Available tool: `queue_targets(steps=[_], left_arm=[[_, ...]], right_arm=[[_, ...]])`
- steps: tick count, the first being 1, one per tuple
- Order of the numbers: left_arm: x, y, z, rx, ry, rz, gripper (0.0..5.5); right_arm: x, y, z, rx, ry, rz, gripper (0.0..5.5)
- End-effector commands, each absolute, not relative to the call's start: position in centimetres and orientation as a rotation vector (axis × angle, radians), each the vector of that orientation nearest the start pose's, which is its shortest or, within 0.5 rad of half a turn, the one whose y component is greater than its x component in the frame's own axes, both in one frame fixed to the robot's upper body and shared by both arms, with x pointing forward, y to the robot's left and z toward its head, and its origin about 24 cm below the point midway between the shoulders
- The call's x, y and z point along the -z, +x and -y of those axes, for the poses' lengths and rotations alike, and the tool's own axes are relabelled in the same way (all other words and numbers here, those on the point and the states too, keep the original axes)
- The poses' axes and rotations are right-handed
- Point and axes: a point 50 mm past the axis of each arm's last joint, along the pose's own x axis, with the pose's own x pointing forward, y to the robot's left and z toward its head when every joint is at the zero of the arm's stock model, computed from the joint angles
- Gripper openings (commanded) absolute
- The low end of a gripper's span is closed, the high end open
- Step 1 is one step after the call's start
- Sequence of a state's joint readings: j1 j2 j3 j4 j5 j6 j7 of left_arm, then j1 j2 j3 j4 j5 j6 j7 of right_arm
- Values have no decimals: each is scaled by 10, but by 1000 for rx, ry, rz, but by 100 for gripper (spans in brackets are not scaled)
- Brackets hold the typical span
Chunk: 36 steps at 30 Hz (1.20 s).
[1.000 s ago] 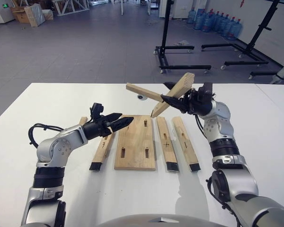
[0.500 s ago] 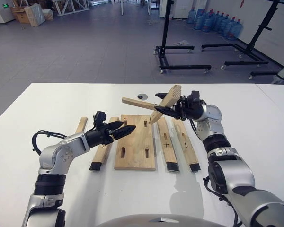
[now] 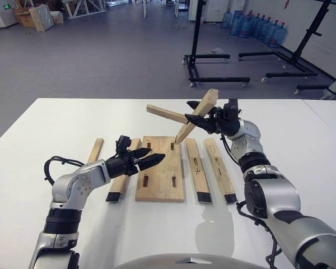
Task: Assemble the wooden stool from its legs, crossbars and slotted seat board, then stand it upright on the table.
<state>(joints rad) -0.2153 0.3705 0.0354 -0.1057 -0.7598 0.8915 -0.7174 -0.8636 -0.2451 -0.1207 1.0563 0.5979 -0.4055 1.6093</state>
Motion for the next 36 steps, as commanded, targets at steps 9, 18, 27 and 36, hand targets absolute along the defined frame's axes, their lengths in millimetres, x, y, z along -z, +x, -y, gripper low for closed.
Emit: queue_targets(steps=[9, 18, 27, 36], left_arm=[[-81, 256, -144, 998, -472, -460, 540], [-81, 256, -143, 1008, -470, -464, 540], [-81, 256, -141, 1008, -477, -458, 540], [-81, 255, -139, 1034, -471, -472, 540]], right_arm=[[-117, 339, 138, -1424, 32, 472, 206], [-118, 339, 140, -1408, 23, 488, 206], [-140, 347, 145, -1381, 41, 563, 206], [-120, 339, 146, -1358, 50, 538, 206]])
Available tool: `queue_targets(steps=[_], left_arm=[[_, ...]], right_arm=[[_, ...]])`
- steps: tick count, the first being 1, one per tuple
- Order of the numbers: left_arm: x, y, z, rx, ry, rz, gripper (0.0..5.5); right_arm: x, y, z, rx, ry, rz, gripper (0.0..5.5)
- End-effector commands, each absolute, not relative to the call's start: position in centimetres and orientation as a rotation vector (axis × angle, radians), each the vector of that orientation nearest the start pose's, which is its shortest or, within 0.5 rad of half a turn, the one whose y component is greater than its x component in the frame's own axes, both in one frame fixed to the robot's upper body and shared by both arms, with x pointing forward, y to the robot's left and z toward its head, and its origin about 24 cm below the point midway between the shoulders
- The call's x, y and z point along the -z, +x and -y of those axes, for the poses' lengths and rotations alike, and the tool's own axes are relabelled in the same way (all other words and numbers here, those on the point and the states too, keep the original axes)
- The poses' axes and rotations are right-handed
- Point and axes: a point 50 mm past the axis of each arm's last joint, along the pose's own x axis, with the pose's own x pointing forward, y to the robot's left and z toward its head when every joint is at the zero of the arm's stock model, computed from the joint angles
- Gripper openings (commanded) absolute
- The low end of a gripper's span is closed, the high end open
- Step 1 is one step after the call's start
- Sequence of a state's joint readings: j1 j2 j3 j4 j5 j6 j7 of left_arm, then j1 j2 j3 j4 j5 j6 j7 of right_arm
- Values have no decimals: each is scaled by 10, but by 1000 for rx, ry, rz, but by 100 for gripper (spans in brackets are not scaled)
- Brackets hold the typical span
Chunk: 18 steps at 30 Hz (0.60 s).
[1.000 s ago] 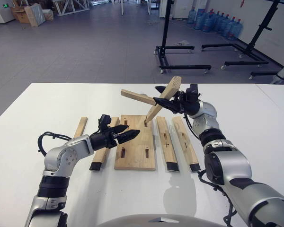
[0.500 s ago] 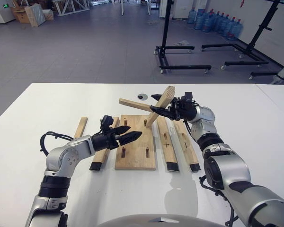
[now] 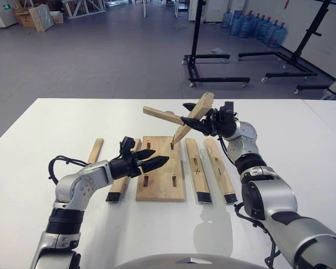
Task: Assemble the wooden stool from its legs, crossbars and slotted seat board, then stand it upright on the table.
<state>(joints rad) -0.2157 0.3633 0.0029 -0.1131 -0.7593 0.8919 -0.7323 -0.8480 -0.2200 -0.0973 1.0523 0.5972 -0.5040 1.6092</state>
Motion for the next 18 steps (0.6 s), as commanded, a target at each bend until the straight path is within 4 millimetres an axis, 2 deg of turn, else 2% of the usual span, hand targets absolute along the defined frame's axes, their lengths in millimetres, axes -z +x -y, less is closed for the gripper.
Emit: queue_targets(steps=[1, 6, 14, 18], left_arm=[[-81, 255, -139, 1035, -471, -473, 540], [-81, 257, -137, 1060, -464, -484, 540], [-81, 257, -134, 1067, -469, -484, 540], [-81, 255, -134, 1066, -471, -482, 540]], right_arm=[[-118, 339, 146, -1354, 53, 537, 206], [-111, 335, 151, -1323, 67, 541, 206], [-128, 339, 148, -1320, 120, 630, 206], [-124, 339, 143, -1332, 132, 613, 206]])
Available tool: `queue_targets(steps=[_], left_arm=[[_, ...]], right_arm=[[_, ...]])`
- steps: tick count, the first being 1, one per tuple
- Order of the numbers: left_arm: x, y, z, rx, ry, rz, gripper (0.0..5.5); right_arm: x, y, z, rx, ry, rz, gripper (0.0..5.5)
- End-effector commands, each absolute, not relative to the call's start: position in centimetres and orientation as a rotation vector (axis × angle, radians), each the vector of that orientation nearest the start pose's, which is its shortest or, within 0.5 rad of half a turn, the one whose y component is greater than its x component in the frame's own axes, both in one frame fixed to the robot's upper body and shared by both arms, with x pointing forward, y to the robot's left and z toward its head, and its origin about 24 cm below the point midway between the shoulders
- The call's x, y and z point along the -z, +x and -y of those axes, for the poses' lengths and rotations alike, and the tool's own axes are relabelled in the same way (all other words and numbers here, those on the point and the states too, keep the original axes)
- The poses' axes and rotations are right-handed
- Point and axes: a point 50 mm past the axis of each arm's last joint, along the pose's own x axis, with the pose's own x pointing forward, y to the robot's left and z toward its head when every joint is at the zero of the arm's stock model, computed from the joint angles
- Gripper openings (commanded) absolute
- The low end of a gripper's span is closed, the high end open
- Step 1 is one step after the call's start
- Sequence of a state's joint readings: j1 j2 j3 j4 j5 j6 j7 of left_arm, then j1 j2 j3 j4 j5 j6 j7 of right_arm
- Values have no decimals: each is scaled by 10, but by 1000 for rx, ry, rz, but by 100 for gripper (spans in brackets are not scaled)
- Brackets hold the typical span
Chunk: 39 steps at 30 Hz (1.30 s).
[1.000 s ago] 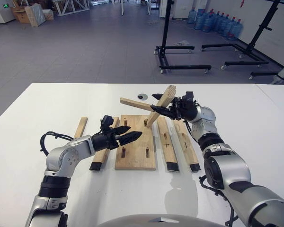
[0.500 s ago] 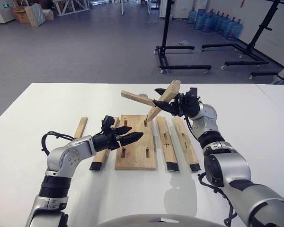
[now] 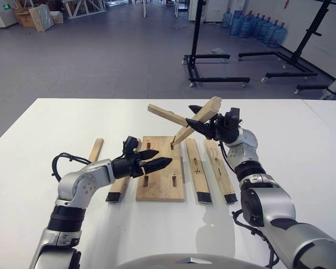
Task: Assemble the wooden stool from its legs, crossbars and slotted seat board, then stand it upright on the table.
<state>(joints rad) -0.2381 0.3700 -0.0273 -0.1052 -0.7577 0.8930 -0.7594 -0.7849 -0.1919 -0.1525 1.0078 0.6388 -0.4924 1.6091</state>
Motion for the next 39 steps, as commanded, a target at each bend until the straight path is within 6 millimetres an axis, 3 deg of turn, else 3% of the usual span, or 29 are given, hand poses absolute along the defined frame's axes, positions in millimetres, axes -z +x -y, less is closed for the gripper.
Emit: queue_targets(steps=[1, 6, 19, 34, 39], left_arm=[[-81, 255, -134, 1066, -471, -483, 540], [-81, 255, -132, 1073, -470, -489, 540], [-81, 256, -130, 1077, -473, -488, 540], [-79, 253, -129, 1070, -475, -490, 540], [-78, 251, -129, 1051, -482, -481, 540]], right_arm=[[-121, 337, 143, -1335, 132, 599, 206], [-109, 332, 144, -1326, 124, 570, 206], [-104, 330, 146, -1319, 120, 553, 206], [-59, 304, 130, -1390, 221, 394, 206], [-56, 301, 131, -1432, 228, 340, 206]])
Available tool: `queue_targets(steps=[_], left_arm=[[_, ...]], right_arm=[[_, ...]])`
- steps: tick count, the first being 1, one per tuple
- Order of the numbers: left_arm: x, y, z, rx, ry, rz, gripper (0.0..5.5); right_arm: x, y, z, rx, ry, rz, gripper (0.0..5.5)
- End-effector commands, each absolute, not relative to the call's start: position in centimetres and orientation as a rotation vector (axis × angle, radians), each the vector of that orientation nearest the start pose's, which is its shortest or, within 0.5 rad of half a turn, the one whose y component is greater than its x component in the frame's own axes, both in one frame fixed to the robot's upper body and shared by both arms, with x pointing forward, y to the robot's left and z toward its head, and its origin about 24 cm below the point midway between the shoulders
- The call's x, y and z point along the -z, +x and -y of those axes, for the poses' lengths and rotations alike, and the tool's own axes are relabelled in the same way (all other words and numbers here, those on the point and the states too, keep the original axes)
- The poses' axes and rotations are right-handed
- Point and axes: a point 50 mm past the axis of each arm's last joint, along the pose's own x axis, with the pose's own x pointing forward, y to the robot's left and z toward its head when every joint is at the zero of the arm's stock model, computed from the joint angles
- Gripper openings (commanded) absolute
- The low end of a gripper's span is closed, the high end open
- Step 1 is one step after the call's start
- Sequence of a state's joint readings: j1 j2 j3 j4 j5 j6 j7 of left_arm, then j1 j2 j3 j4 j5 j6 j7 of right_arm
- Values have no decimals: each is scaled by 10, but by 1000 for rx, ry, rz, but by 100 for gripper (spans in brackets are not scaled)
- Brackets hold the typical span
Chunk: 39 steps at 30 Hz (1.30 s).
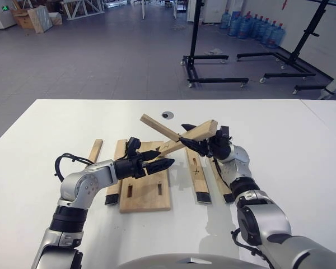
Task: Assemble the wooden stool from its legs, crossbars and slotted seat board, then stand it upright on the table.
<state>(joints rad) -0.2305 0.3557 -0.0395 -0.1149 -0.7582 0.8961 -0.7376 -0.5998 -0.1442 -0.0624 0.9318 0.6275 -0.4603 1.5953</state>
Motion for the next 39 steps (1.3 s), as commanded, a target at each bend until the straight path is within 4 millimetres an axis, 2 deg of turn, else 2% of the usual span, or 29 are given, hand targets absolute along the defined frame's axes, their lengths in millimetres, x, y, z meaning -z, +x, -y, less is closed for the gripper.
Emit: queue_targets(steps=[1, 8, 10, 13, 16, 18, 20, 24, 27, 34, 37, 39], left_arm=[[-77, 251, -129, 1049, -482, -479, 540], [-80, 252, -129, 1044, -469, -466, 540], [-85, 253, -130, 1048, -463, -446, 540], [-107, 255, -133, 1065, -467, -379, 540], [-127, 254, -139, 1076, -451, -321, 540], [-133, 251, -142, 1082, -441, -312, 540], [-131, 250, -144, 1072, -442, -323, 540], [-124, 247, -143, 1056, -447, -344, 540], [-123, 246, -142, 1055, -447, -348, 540], [-117, 239, -143, 1077, -432, -371, 540], [-119, 232, -151, 1104, -377, -362, 540], [-125, 229, -167, 1103, -338, -346, 540]], right_arm=[[-57, 302, 132, -1435, 218, 338, 206], [-63, 307, 140, -1481, 108, 264, 206], [-64, 309, 140, -1489, 92, 245, 206], [-70, 313, 141, -1496, 60, 245, 206], [-83, 321, 142, -1494, 52, 281, 206], [-100, 328, 142, -1480, 93, 348, 206], [-115, 333, 143, -1476, 114, 404, 206], [-129, 339, 140, -1482, 91, 441, 206], [-129, 340, 137, -1492, 90, 428, 206], [-109, 335, 132, -1537, 43, 303, 206], [-108, 335, 132, -1541, 40, 286, 206], [-109, 336, 131, -1544, 38, 287, 206]])
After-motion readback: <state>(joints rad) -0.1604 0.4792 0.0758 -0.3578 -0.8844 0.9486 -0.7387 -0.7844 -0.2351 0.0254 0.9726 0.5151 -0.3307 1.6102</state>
